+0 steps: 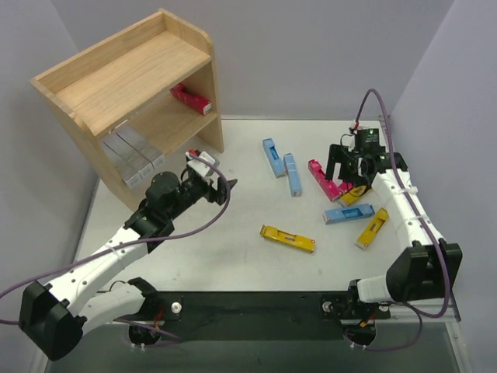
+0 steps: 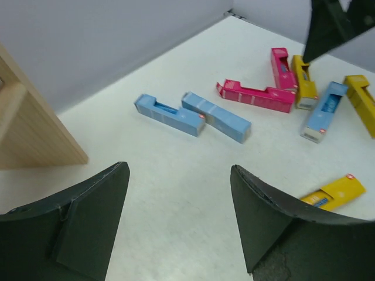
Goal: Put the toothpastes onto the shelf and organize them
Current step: Pick up the toothpaste from the center of the board.
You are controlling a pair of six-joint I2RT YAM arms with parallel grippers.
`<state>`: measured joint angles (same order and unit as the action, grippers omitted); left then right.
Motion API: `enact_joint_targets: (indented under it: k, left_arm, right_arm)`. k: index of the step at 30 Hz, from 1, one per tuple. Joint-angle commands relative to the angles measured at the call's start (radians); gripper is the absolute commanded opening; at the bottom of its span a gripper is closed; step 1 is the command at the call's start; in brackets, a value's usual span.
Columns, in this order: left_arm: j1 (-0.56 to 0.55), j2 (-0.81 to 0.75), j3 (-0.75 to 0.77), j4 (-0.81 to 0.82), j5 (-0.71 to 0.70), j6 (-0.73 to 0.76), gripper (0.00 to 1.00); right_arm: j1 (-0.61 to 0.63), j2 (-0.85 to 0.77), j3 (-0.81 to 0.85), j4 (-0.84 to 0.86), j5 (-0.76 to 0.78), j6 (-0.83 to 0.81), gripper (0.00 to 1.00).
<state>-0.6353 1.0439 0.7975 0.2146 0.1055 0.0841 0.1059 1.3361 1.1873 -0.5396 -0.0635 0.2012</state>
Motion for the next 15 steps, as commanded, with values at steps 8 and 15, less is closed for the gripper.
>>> enact_joint_targets:
  k: [8, 15]
  left_arm:
    - [-0.023, -0.260, -0.225, -0.098, -0.087, -0.215, 0.91]
    - [-0.027, -0.312, -0.250, -0.202, -0.148, -0.264, 0.91]
  right_arm:
    - [-0.092, 0.435, 0.313, 0.026, -0.209, -0.192, 0.83]
    - [-0.086, 0.656, 0.492, 0.024, -0.243, -0.232, 0.80]
